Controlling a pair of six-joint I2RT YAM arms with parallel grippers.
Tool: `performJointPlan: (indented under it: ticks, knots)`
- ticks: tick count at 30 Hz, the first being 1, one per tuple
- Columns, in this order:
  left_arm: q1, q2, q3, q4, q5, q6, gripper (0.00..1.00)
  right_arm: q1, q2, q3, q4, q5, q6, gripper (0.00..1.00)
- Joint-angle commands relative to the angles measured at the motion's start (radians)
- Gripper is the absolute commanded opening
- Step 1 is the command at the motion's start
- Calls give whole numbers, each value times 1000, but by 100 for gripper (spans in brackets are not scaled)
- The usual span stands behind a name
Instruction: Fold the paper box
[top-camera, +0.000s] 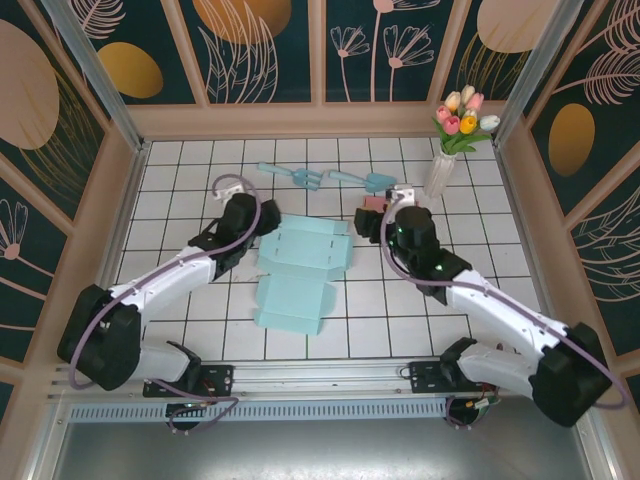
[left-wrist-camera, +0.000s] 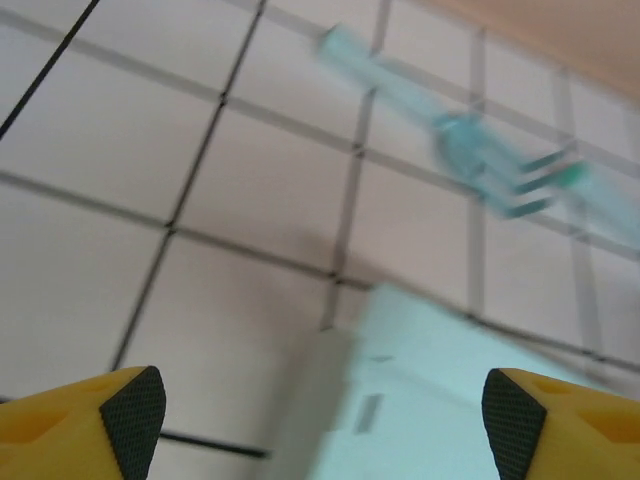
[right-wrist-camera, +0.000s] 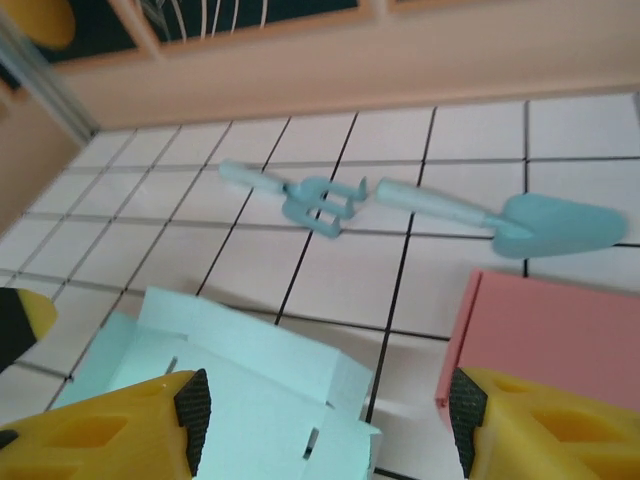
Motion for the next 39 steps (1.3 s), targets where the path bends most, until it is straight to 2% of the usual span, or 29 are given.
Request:
performJointPlan:
  ticks: [1,6,9,11,15,16,18,22,24,28,33,39]
  knots:
    - [-9,46,-28,124,120,62,84,7,83,98,-72,-75,-68,66]
    - [-9,125,-11,136,57,94,82,9,209,231,-191,-99,-177,66]
    - [-9,153,-15,167,78,116,73,8,240,264,-214,-114,-228,66]
    - [-9,171,-12,178,96,134,54,5,263,293,-231,-131,-283,66]
    - [-14,155,-36,229,153,179,16,3,339,401,-350,-243,-429,66]
    - [-21,129,-61,263,164,190,9,2,365,439,-396,-270,-469,66]
    - [-51,59,-114,326,145,209,2,2,419,516,-499,-322,-555,66]
    - [-170,-96,-217,428,4,283,0,11,519,677,-706,-376,-698,66]
    - [-216,-168,-306,558,-18,341,0,22,550,750,-789,-362,-750,65]
    - [-235,-289,-474,793,-14,390,0,66,573,835,-912,-286,-876,65]
    - [-246,-408,-601,956,24,459,0,104,575,897,-1039,-277,-995,66]
    - [-251,-485,-711,1123,81,542,0,97,584,937,-1122,-290,-1063,66]
